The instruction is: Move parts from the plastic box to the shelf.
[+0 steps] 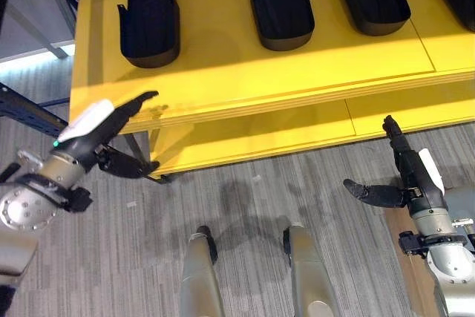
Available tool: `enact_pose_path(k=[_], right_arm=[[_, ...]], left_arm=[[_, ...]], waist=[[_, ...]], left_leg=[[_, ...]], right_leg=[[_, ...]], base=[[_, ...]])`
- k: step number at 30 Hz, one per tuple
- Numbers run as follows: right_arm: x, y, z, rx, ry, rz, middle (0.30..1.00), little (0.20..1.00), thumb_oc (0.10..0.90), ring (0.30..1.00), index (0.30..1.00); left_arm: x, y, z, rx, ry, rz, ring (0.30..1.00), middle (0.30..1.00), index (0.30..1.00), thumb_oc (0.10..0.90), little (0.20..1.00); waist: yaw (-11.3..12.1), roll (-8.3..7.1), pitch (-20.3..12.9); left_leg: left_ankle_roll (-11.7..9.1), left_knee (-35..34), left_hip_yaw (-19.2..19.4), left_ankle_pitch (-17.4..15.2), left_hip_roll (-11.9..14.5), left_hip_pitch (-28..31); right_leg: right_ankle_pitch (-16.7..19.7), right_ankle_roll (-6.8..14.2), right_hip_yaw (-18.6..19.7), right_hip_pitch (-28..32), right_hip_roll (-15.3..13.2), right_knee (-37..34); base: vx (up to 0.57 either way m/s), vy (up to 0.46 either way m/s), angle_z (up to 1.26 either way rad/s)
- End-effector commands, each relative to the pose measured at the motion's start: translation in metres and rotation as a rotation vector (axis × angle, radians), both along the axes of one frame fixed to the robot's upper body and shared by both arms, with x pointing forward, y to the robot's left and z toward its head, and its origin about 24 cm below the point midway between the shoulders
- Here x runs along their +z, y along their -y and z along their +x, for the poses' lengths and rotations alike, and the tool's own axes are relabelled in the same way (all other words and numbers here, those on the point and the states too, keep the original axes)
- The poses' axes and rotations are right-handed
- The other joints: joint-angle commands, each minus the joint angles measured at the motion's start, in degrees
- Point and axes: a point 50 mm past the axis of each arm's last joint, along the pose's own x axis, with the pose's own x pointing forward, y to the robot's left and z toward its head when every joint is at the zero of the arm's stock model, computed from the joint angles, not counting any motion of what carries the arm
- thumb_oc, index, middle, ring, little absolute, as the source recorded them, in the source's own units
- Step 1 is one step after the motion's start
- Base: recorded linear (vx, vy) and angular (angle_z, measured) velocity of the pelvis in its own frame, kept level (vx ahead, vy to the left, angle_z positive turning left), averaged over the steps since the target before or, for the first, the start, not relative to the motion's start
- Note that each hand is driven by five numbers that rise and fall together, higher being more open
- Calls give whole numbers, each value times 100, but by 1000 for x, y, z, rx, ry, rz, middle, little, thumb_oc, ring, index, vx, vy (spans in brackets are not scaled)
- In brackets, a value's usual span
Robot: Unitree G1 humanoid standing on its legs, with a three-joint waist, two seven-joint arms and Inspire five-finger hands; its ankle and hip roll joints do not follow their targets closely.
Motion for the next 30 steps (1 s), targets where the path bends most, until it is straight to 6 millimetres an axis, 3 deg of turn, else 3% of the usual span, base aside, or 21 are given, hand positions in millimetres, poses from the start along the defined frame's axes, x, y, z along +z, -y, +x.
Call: enact_pose_path(k=[1, 2, 4, 6, 8, 12, 13, 15, 22, 26, 28, 30], right_arm=[[60, -7, -5, 81, 341, -40, 1000, 1000, 900, 1000, 1000], [60, -8, -5, 89, 344, -35, 1000, 1000, 900, 1000, 1000], [60, -8, -5, 90, 343, -36, 1000, 1000, 900, 1000, 1000], [51, -13, -2, 137, 313, 25, 1000, 1000, 900, 1000, 1000], [41, -17, -1, 164, 269, 58, 1000, 1000, 900, 1000, 1000], [16, -28, 1, 211, 161, 137, 1000, 1000, 900, 1000, 1000], [1, -30, 1, 199, 105, 196, 1000, 1000, 900, 1000, 1000], [-11, -34, 1, 199, 57, 241, 1000, 1000, 900, 1000, 1000], [-47, -42, -5, 178, -105, 425, 1000, 1000, 900, 1000, 1000], [-75, -45, -10, 137, -238, 508, 1000, 1000, 900, 1000, 1000], [-87, -49, -10, 112, -283, 556, 1000, 1000, 900, 1000, 1000], [-99, -54, -10, 110, -338, 574, 1000, 1000, 900, 1000, 1000]], left_arm=[[18, 1, 0, -95, 158, -338, 1000, 1000, 1000, 900, 1000], [8, 1, -3, -96, 132, -406, 1000, 1000, 1000, 900, 1000], [8, 1, -3, -96, 132, -407, 1000, 1000, 1000, 900, 1000], [-27, 1, -8, -59, 98, -692, 1000, 1000, 1000, 900, 1000], [-55, 4, -11, 23, 98, -852, 1000, 1000, 1000, 900, 1000], [-95, 22, -15, 163, 180, -1179, 1000, 1000, 1000, 900, 1000], [-110, 37, -19, 207, 180, -1289, 1000, 1000, 1000, 900, 1000], [-122, 51, -20, 237, 161, -1382, 1000, 1000, 1000, 900, 1000], [-132, 75, -28, 244, 47, -1350, 1000, 1000, 1000, 900, 1000], [-152, 96, -30, 256, -91, -1392, 1000, 1000, 1000, 900, 1000], [-156, 98, -31, 269, -110, -1299, 1000, 1000, 1000, 900, 1000], [-173, 103, -33, 300, -191, -1303, 1000, 1000, 1000, 900, 1000]], waist=[[-135, 78, -409], [-119, 94, -421], [-124, 94, -414], [-106, 103, -469], [-90, 105, -539], [-49, 64, -727], [-36, 33, -783], [-28, 19, -875], [-36, 7, -1219], [-52, -20, -1565], [-41, -56, -1740], [-9, -93, -1876]], left_leg=[[274, 33, -83, -457, 8, 369], [278, -73, -80, -422, -6, 475], [278, -88, -77, -416, -6, 495], [279, -489, -72, -257, -29, 802], [271, -799, -58, -114, -42, 1007], [268, -1699, -24, 255, -49, 1574], [263, -2113, 10, 382, -46, 1865], [261, -2598, 37, 592, -41, 2118], [215, -3753, 209, 1046, -76, 2778], [180, -4393, 397, 1241, -121, 3190], [163, -4622, 481, 1300, -151, 3366], [171, -4650, 535, 1270, -165, 3493]], right_leg=[[419, -175, 0, 522, -17, -1022], [451, -170, 4, 614, -19, -1108], [457, -170, 4, 632, -19, -1122], [568, -167, 2, 927, -40, -1443], [659, -156, -30, 1134, -40, -1719], [953, -79, -154, 1649, -28, -2524], [1078, -40, -206, 1890, -36, -2893], [1274, 1, -244, 2105, -40, -3340], [1738, 136, -380, 2688, -122, -4502], [2074, 251, -461, 3073, -278, -5188], [2183, 304, -498, 3207, -312, -5402], [2270, 360, -506, 3333, -350, -5525]], base=[[0, 0, 0], [0, 0, 0], [0, 0, 0], [38, -9, 5], [42, -3, 5], [69, -19, 4], [85, -26, 10], [54, -12, 9], [51, 15, 1], [85, 27, -5], [126, 24, -2], [100, 14, 3]])
